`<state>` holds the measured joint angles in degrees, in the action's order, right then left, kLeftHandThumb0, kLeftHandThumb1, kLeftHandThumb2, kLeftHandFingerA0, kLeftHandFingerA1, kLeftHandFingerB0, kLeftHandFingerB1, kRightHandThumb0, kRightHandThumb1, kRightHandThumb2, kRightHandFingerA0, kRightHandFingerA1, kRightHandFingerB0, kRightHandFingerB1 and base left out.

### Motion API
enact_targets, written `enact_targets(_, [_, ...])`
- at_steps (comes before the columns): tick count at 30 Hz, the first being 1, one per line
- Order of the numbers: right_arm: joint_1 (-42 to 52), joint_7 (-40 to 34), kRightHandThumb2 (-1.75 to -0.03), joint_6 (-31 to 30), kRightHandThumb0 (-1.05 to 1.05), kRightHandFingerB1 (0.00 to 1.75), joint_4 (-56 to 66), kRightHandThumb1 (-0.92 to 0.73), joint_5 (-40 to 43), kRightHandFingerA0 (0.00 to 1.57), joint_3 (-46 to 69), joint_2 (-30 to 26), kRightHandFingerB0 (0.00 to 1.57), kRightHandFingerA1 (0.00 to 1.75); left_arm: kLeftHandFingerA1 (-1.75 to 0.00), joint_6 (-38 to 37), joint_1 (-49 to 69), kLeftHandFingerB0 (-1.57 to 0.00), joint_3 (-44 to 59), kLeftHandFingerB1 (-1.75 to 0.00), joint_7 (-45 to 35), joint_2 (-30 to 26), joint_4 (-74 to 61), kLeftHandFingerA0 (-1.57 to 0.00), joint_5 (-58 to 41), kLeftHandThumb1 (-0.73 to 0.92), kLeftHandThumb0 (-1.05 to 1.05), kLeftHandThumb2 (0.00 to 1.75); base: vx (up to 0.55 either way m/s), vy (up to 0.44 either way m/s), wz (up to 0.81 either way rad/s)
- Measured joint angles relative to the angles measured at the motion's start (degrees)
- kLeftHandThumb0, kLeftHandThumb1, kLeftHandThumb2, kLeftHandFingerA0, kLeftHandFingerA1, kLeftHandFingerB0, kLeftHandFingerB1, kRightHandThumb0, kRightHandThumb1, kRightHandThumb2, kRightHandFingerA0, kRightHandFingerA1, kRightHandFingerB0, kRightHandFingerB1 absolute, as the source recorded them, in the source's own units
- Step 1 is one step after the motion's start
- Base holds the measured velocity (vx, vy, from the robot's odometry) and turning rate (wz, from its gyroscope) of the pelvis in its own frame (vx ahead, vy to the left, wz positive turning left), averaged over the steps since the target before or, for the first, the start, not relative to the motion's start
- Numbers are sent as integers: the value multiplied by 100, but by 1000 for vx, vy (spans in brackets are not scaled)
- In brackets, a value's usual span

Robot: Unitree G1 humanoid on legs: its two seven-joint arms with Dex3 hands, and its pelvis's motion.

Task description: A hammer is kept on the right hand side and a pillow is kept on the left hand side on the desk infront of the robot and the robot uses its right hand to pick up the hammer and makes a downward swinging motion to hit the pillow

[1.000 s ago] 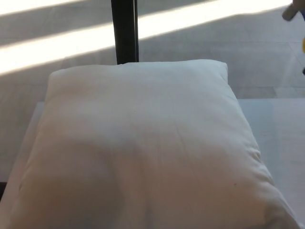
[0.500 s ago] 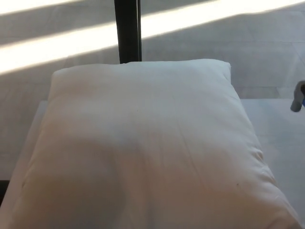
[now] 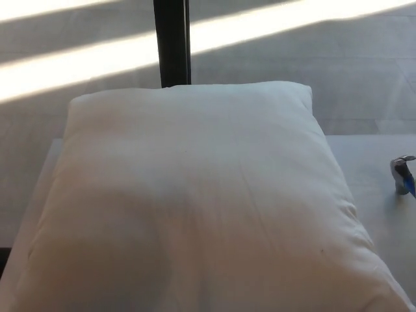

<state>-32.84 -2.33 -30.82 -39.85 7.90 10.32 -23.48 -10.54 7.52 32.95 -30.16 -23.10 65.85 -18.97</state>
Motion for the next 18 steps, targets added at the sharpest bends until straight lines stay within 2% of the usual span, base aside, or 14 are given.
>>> enact_targets(3, [114, -84, -97, 249, -20, 156, 34, -57, -141, 82, -217, -3, 73, 175, -54, 0, 7, -49, 1, -46, 0, 5, 1, -61, 0, 72, -56, 62, 0, 0, 0])
enact_targets(6, [264, -187, -95, 536, -22, 151, 120, -56, -329, 82, -525, -20, 74, 175, -56, 0, 8, -49, 1, -47, 1, 7, 1, -61, 0, 71, -57, 62, 0, 0, 0])
enact_targets(7, [321, -219, -83, 626, -20, 116, 146, -64, -381, 83, -617, -28, 80, 167, -55, 0, 7, -51, 1, -47, 1, 9, 1, -62, 0, 71, -56, 61, 0, 0, 0])
enact_targets(8, [364, -247, -71, 704, -20, 71, 168, -77, -428, 70, -701, -39, 66, 146, -54, 0, 8, -48, 1, -46, 1, 11, 1, -59, 0, 71, -56, 62, 0, 0, 0])
enact_targets(9, [395, -267, -66, 759, -24, 59, 178, -76, -465, 69, -764, -49, 58, 139, -54, 0, 6, -50, 1, -47, 2, 12, 1, -61, 0, 70, -56, 61, 0, 0, 0])
enact_targets(11, [534, -304, -66, 935, -24, 59, 191, -76, -603, 69, -1026, -63, 58, 139, -54, 0, -5, -50, 1, -47, 3, 13, 6, -61, 0, 70, -56, 61, 0, 0, 0])
enact_targets(12, [571, -326, -61, 1033, -28, 45, 220, -72, -659, 75, -1132, -79, 46, 115, -55, 0, -5, -49, 1, -47, 5, 12, 10, -59, 0, 71, -56, 62, 0, 0, 0])
enact_targets(13, [599, -345, -61, 1128, -31, 43, 235, -71, -726, 69, -1244, -114, 42, 101, -55, 0, -10, -50, 1, -47, 5, 14, 12, -62, 0, 71, -55, 62, 0, 0, 0])
enact_targets(14, [619, -359, -85, 1212, -41, 51, 246, -57, -782, 61, -1342, -147, 32, 83, -56, 0, -10, -51, 1, -47, 5, 14, 12, -63, 0, 71, -54, 62, 0, 0, 0])
enact_targets(15, [636, -373, -61, 1312, -41, 37, 258, -71, -844, 61, -1453, -187, 33, 92, -57, 0, -11, -50, 1, -47, 5, 14, 11, -62, -1, 72, -53, 62, 0, 0, 0])
enact_targets(16, [646, -377, -61, 1385, -51, 32, 264, -71, -889, 47, -1533, -219, 28, 66, -57, 0, -13, -50, 1, -48, 5, 14, 11, -63, 0, 72, -54, 62, 0, 0, 0])
enact_targets(17, [665, -374, -61, 1508, -51, 32, 279, -71, -978, 47, -1688, -295, 28, 66, -57, 0, -16, -50, 2, -48, 5, 14, 11, -63, -1, 72, -54, 62, 0, 0, 0])
enact_targets(18, [683, -369, -61, 1611, -58, 30, 297, -68, -1056, 31, -1833, -376, 25, 64, -56, 0, -15, -50, 3, -47, 6, 14, 11, -61, -1, 72, -54, 62, 0, 0, 0])
